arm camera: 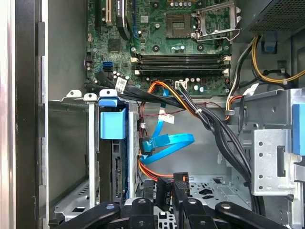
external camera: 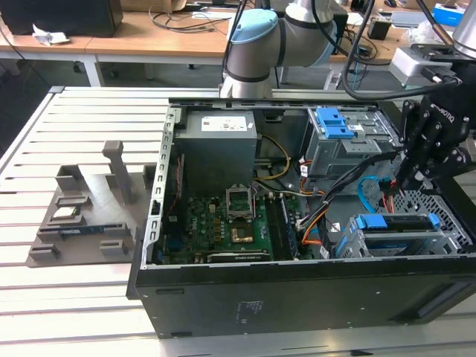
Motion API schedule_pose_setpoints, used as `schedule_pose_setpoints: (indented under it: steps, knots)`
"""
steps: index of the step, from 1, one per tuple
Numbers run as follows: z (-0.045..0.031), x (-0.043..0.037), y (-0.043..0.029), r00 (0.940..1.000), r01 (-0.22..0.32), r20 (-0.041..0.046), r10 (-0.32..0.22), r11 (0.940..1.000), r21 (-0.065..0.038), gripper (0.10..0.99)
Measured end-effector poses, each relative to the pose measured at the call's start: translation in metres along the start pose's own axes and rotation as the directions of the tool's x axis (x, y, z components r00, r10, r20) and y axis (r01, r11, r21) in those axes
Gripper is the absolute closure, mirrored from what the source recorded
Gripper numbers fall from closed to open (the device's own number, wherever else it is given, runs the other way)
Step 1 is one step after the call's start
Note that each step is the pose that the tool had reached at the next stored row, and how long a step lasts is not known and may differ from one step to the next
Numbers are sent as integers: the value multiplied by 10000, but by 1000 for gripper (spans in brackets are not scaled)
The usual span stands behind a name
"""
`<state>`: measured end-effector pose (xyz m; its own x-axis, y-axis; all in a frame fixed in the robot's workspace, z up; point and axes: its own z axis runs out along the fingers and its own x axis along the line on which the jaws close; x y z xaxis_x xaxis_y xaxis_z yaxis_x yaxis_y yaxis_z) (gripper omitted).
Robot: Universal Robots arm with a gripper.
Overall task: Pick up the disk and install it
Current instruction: 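Insert the first disk wire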
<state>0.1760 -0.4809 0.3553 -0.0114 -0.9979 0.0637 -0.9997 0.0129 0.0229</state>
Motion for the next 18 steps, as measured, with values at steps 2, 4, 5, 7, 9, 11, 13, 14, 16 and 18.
schedule_pose_setpoints:
  steps: [2,4,5,7,9,11,13,14,16,18]
  knots:
    - [0,-1,-2,10000,-2,-4,2,10000,0,784]
    - [1,-1,-4,10000,0,-3,0,10000,0,784]
    - [1,-1,-4,10000,0,-2,0,10000,0,784]
    - [0,-1,-5,10000,0,-3,0,10000,0,918]
    - [0,-1,-6,10000,0,-3,0,10000,0,918]
    - [1,11,-8,10000,1,-3,-1,10000,0,918]
    - [9,127,-9,10000,0,-16,0,10000,0,918]
    - [14,196,-10,10000,-1,-26,1,10000,0,918]
    - [27,352,-12,10000,-1,-41,1,10000,0,918]
    - [58,436,-14,10000,0,-44,0,10000,0,918]
